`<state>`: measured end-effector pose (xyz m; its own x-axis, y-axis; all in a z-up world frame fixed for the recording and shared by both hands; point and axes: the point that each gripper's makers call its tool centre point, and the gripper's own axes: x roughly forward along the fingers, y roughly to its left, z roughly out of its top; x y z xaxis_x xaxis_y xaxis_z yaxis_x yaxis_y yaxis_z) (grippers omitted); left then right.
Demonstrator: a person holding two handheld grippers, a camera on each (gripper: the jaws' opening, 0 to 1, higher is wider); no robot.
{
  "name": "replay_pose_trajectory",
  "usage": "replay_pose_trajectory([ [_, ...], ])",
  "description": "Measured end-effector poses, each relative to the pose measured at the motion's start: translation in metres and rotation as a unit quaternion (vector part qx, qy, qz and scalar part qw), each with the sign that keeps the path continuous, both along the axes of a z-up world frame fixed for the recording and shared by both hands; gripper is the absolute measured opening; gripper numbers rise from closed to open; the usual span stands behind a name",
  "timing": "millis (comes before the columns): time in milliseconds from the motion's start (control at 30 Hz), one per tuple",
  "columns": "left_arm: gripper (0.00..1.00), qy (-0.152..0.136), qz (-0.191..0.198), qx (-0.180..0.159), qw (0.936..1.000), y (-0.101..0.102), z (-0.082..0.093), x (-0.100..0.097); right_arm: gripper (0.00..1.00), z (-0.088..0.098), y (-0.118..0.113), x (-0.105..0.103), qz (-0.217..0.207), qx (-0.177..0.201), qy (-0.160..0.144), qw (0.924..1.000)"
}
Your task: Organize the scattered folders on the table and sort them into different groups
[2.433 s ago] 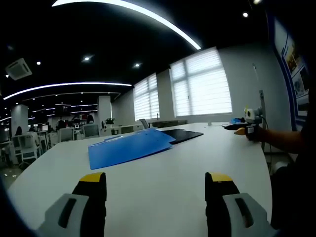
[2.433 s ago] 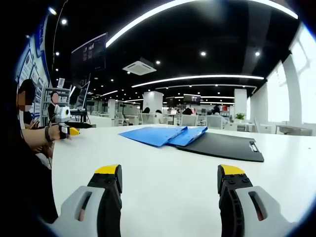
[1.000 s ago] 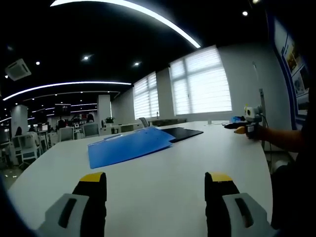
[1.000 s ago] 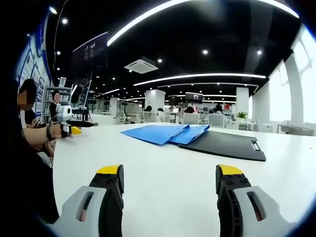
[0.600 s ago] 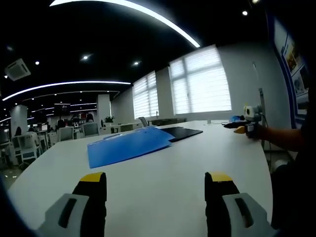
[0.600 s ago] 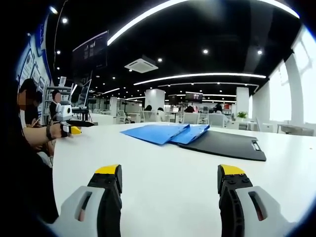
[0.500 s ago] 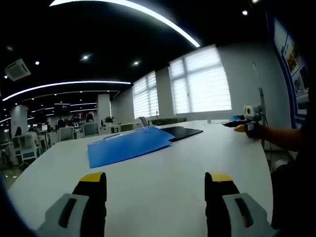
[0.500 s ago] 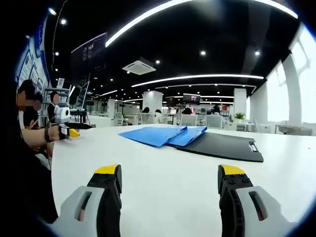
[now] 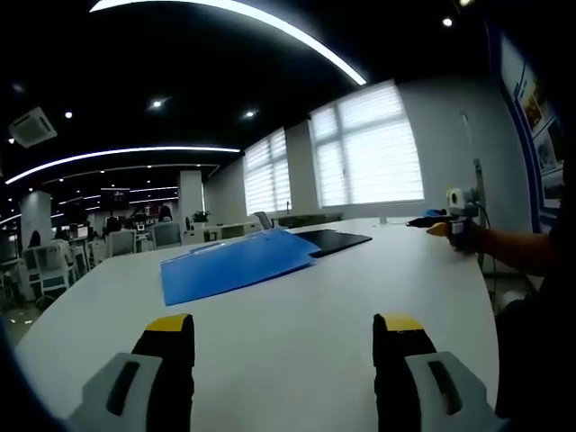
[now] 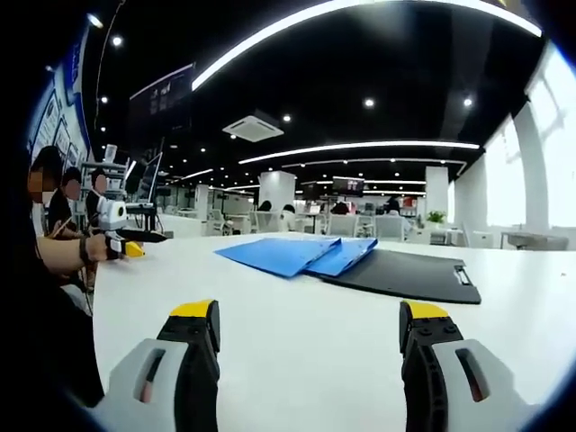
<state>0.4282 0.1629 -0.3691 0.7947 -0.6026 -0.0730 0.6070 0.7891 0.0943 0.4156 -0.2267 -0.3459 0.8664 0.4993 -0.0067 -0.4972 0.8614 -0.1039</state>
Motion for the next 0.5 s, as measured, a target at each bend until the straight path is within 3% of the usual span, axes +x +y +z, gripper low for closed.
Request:
replay_pose_trajectory([
  [500, 0.82, 0.001, -0.001, 0.002, 1.0, 0.0, 0.0, 0.0, 0.81, 0.011, 0.018, 0.005, 0.015, -0.007, -0.005, 0.9999],
])
